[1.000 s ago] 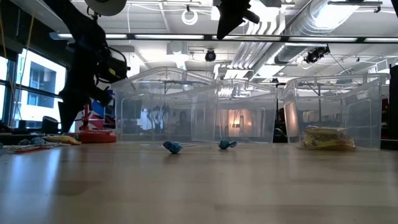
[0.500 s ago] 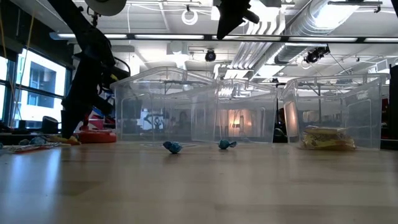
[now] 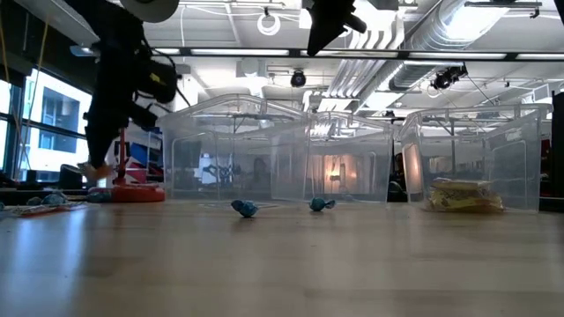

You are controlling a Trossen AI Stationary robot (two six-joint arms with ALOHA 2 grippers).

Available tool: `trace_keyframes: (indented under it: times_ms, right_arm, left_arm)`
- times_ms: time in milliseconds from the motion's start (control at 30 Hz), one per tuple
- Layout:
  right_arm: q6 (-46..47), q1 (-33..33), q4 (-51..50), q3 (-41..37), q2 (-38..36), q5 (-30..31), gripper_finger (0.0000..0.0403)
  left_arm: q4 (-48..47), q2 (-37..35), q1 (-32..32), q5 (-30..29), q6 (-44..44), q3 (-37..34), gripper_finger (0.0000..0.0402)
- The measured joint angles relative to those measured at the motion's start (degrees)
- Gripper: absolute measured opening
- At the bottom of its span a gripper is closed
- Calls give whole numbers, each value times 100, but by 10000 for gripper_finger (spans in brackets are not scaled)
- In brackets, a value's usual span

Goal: Sort candy
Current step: Put the yellow candy into the right transparent bin

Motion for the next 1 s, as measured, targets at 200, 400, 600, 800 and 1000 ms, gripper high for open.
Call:
trace_keyframes:
  times_ms: [200,400,600,800,1000]
  right_arm:
    - [-320,0,-81,0,0,2,0]
    - [-440,-42,-398,-2,-11,62,0]
    - [-381,-44,-411,-2,-72,83,0]
    - [-377,-44,-413,-4,-70,80,0]
    - [-336,-33,-420,-4,-70,9,0]
  left_arm:
    - [-664,-771,-130,39,-249,537,1]
    - [-902,-1513,-581,738,-794,1030,0]
    - [-1174,-1890,-1222,809,-1507,1227,0]
    - [-1125,-1844,-1665,1144,-1972,1196,0]
    - [-1165,-1688,-1917,1346,-2453,962,0]
